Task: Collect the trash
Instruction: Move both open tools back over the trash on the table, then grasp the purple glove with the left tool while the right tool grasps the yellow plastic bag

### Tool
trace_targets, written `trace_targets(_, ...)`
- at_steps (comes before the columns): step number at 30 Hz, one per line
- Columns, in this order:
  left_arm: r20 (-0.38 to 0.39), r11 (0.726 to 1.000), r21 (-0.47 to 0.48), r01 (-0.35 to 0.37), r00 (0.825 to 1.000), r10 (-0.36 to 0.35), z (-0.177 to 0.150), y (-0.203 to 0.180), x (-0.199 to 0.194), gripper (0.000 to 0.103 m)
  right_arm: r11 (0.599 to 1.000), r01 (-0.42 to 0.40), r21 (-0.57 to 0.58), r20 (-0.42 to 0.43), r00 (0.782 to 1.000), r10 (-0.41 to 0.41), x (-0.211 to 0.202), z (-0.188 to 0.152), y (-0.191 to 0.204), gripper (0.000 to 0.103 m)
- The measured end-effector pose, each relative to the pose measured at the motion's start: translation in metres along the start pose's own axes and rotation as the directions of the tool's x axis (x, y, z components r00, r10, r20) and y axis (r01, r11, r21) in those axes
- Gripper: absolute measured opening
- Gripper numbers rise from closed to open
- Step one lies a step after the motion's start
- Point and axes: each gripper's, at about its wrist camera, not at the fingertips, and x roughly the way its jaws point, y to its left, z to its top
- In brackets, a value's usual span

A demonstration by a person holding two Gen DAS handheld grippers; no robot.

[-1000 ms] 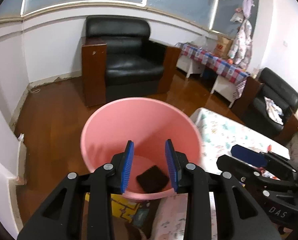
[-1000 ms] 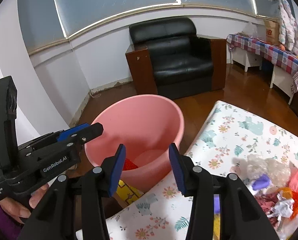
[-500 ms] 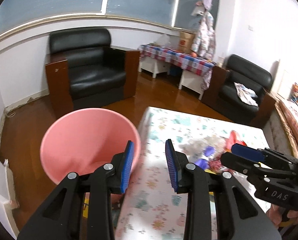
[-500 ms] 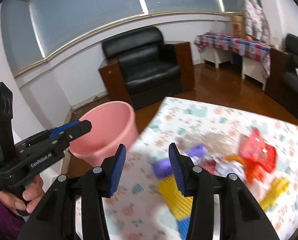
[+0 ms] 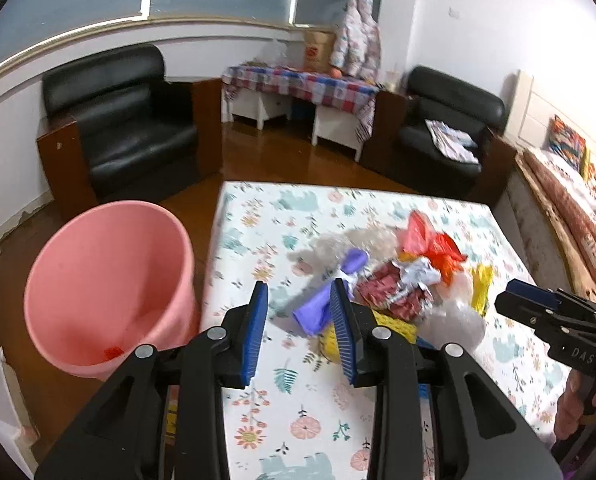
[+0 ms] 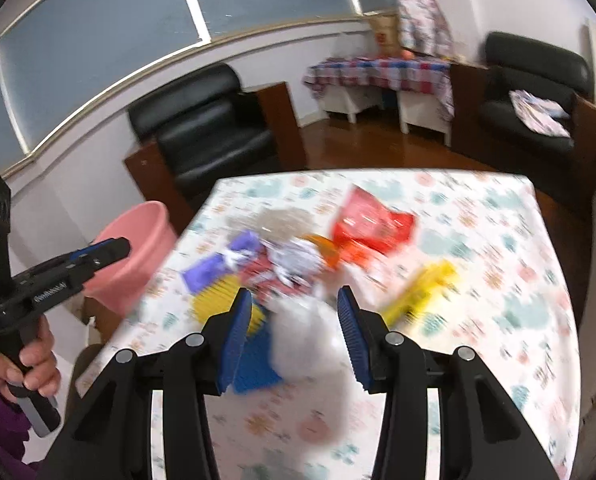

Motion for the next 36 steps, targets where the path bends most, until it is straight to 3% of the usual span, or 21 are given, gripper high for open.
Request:
trace_targets(6,-0.045,0.999,0.042,0.022,0.999,-0.02,0.0,-0.007,0.019,0.032,0.991,0.063,0.118,-0.036,0.998,-0.06,0.004,-0.012,-0.039,0.044)
trace_targets(11,-0.083,0.997,0.07,0.036,0.996,-0.03,0.002,-0.009,0.037,0.032,0.979,0.063,0.196,-0.067,0.996,-0.051,0.015,-0.012,-0.055,0.044)
trace_targets(19,-0.16,0.991,0.108,0.076,0.985,-0.059,0.005,-0.01,0.069,0.032,0.974,0.104,0.203,-0.104,0.991,-0.085,0.037,-0.005,-0.055,0.044)
trace_targets(32,-0.207,0.982,0.181,0.06,0.978,-0.022,-0.003,-0.011,0.096,0.032,0.968,0.145,0.205,-0.133,0.984,-0.119,0.058,0.0,-0.06,0.044)
trace_targets(36,-0.217,0.982,0.17,0.088,0.975,-0.05,-0.004,-0.011,0.099,0.032,0.967,0.156,0.203,-0.138,0.982,-0.129,0.062,-0.001,-0.061,0.044)
